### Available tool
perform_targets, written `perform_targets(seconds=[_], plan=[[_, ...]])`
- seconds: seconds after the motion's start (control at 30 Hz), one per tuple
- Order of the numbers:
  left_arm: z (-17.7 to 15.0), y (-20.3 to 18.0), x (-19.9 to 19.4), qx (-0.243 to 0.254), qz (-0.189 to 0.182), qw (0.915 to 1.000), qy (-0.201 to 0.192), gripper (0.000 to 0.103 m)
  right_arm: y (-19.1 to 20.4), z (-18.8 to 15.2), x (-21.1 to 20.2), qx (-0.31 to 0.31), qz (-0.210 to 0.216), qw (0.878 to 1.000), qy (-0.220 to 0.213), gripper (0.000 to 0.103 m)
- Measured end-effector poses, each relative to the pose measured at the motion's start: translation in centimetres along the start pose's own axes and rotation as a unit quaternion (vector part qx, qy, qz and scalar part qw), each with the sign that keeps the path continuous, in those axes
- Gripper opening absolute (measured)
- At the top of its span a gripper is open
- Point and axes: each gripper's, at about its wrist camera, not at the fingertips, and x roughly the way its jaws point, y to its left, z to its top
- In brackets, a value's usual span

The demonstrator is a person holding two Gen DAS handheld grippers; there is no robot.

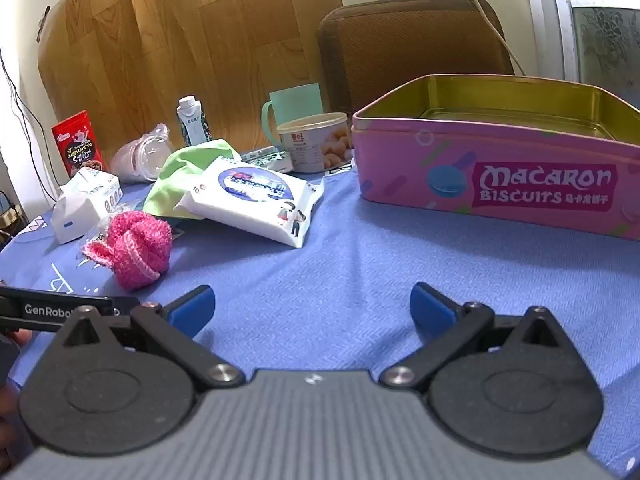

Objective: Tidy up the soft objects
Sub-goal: 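Reach the left gripper to the pink fuzzy sock ball and grasp it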

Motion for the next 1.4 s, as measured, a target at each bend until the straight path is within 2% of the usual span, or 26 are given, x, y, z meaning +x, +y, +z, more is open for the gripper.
perform_targets(seconds=[0.33, 0.47, 0.57, 0.63, 0.77, 0.93, 1.07, 1.17, 1.2, 1.23, 1.3, 1.4], plan=[[-0.1, 0.1, -0.1, 0.001, -0.006, 1.0, -0.003, 0.103, 0.1, 0.0, 0.1, -0.001, 0.0, 1.0, 0.001, 0.103], [-0.3, 1.2, -0.6, -0.004, -0.036, 0.9992, -0.016, 0.103, 0.3, 0.0, 0.1, -0.006, -0.001, 1.0, 0.003, 0.103], [-0.9, 2.8, -1.1, -0.02, -0.081, 0.9958, -0.037, 0.103, 0.6, 0.1, 0.2, -0.017, 0.007, 1.0, 0.005, 0.103], [-1.5, 4.8, -1.5, -0.05, -0.116, 0.99, -0.062, 0.103, 0.7, 0.1, 0.1, -0.027, 0.018, 0.999, 0.005, 0.103], [-1.0, 7.6, -2.0, -0.098, -0.125, 0.9842, -0.078, 0.1, 2.0, 0.3, 0.2, -0.067, 0.047, 0.997, -0.003, 0.103], [1.2, 8.9, -2.2, -0.105, -0.189, 0.9728, -0.084, 0.087, 4.7, 1.1, 1.1, -0.137, 0.105, 0.985, 0.012, 0.083], [3.1, 6.9, -1.0, -0.067, -0.232, 0.9676, -0.075, 0.078, 7.5, 1.5, 2.3, -0.182, 0.151, 0.971, 0.03, 0.078], [3.5, 5.3, 0.6, -0.05, -0.24, 0.9681, -0.05, 0.062, 9.5, 1.9, 3.4, -0.206, 0.162, 0.964, 0.035, 0.077], [3.7, 4.9, 1.3, -0.049, -0.245, 0.9675, -0.039, 0.05, 10.0, 2.2, 3.9, -0.21, 0.164, 0.963, 0.037, 0.075], [3.7, 4.6, 1.9, -0.051, -0.247, 0.9673, -0.027, 0.049, 10.3, 2.4, 4.4, -0.21, 0.16, 0.964, 0.04, 0.065], [3.7, 4.2, 1.9, -0.056, -0.243, 0.9681, -0.028, 0.048, 10.5, 2.5, 5.3, -0.209, 0.162, 0.963, 0.056, 0.05], [3.5, 3.6, 0.3, -0.05, -0.252, 0.9657, -0.035, 0.046, 9.5, 2.6, 4.7, -0.189, 0.174, 0.965, 0.054, 0.047]])
